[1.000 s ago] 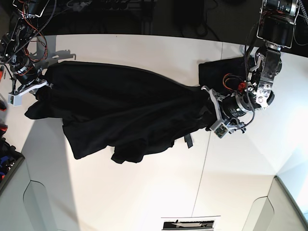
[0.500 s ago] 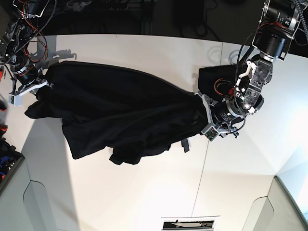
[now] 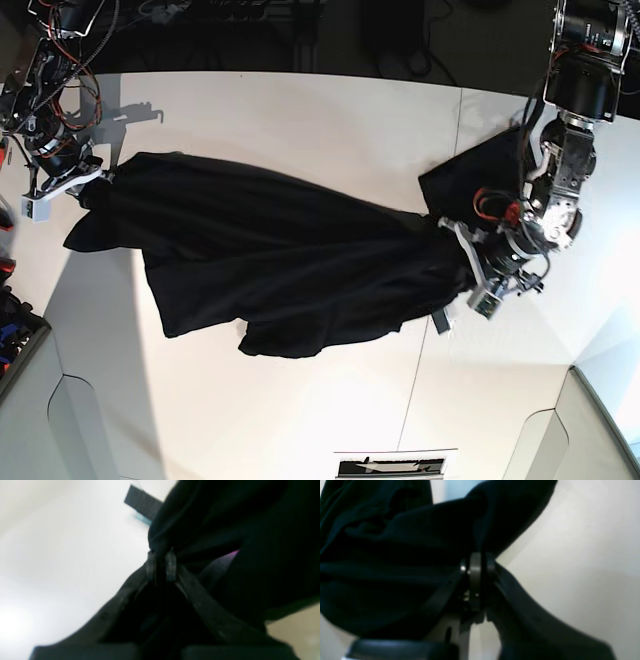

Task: Layout the t-shirt on the table in an organized manner, then fold the t-shirt properly
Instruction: 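Drag the held shirt with the left gripper away from the right gripper, then release the shirt with the right gripper and regrasp a shirt edge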

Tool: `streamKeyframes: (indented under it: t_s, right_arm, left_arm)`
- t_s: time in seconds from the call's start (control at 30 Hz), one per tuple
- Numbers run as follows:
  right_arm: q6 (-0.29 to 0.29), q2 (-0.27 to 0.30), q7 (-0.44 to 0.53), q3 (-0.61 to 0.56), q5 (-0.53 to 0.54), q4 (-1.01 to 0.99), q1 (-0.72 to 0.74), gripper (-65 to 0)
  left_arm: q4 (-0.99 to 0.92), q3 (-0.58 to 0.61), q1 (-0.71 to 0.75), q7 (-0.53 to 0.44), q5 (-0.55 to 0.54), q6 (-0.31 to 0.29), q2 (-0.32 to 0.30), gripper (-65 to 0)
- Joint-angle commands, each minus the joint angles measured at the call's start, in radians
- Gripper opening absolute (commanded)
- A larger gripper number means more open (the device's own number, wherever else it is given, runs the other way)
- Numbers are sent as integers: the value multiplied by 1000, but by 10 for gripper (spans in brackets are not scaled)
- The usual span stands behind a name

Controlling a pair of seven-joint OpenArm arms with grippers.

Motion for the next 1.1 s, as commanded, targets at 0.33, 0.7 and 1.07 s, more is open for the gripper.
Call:
streamKeyframes:
  t_s: [0.33,0.7,1.07]
  right_arm:
    - [-5,57,-11,3,-37,10,5,-650]
    - [-5,87,-11,3,-47,10,5,-650]
    - [-3,87,-37,10,68,76,5,-251]
  left_arm:
    - [22,-308,-26,47,-108,9,-51,-650]
    - [22,-629,-23,242,-399,22,-59,-650]
    - [22,-637,90,297,-504,-114,-57,-499]
